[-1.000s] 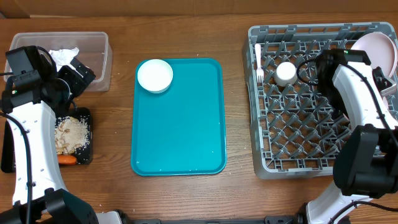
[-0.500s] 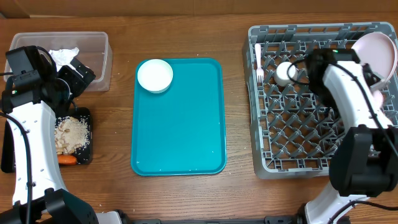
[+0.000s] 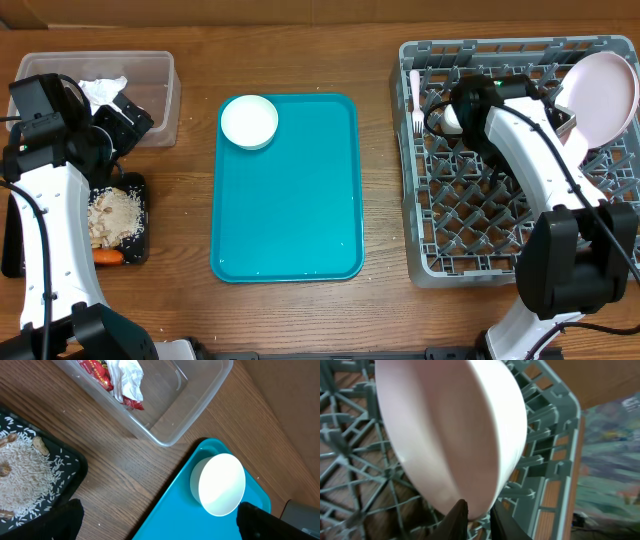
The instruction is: Sort waste into correct bins and load items into the dishwasher rack
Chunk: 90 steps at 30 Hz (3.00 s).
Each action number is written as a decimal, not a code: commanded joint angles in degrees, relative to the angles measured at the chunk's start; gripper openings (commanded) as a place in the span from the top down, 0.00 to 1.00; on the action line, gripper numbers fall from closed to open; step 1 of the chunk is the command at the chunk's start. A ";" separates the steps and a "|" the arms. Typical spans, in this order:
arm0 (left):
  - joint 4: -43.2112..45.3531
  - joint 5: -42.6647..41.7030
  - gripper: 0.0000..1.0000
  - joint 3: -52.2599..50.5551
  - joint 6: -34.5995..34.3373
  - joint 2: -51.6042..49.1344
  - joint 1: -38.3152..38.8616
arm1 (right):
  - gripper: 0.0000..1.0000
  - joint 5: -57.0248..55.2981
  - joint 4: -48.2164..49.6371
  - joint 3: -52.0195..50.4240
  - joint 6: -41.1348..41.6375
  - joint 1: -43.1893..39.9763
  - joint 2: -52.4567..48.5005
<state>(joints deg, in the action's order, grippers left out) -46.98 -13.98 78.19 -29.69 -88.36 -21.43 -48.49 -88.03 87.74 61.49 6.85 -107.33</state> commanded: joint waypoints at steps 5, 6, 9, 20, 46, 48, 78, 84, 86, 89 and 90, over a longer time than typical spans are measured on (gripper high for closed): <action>0.04 -0.46 0.00 0.37 -0.31 -0.26 -0.31 | 0.80 8.61 5.57 1.49 -9.46 0.07 0.68; 0.04 -0.46 0.00 0.37 -0.31 -0.26 -0.31 | 0.80 8.85 5.84 1.49 -9.46 0.07 0.68; 0.04 -0.46 0.00 0.37 -0.31 -0.26 -0.31 | 0.80 10.78 6.82 1.49 -10.71 0.07 0.68; 0.04 -0.46 0.00 0.37 -0.31 -0.26 -0.31 | 0.76 19.04 0.24 8.59 -13.35 0.07 0.70; 0.04 -0.46 0.00 0.37 -0.31 -0.26 -0.31 | 0.02 53.27 33.48 23.69 -15.87 20.65 -4.55; 0.07 -0.46 0.00 0.37 -0.31 -0.26 -0.31 | 0.02 52.19 35.78 23.69 -14.25 23.06 -7.76; 0.07 -0.46 0.00 0.37 -0.31 -0.26 -0.31 | 0.92 52.17 42.38 27.87 -12.22 28.55 -29.73; 0.07 -0.46 0.00 0.37 -0.31 -0.26 -0.31 | 0.96 51.82 27.04 39.04 -15.04 25.16 -28.81; 0.07 -0.46 0.00 0.37 -0.31 -0.26 -0.31 | 0.96 50.31 21.29 43.28 -16.72 24.13 -27.76; 0.07 -0.46 0.00 0.37 -0.31 -0.26 -0.31 | 0.96 39.54 6.84 50.66 -16.92 22.62 -24.83; 0.07 -0.46 0.00 0.37 -0.31 -0.26 -0.31 | 0.96 35.50 2.97 51.98 -16.41 22.34 -23.78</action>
<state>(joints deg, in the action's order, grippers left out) -46.96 -13.96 78.19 -29.69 -88.33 -21.43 -0.43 -77.65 133.86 46.09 30.02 -136.68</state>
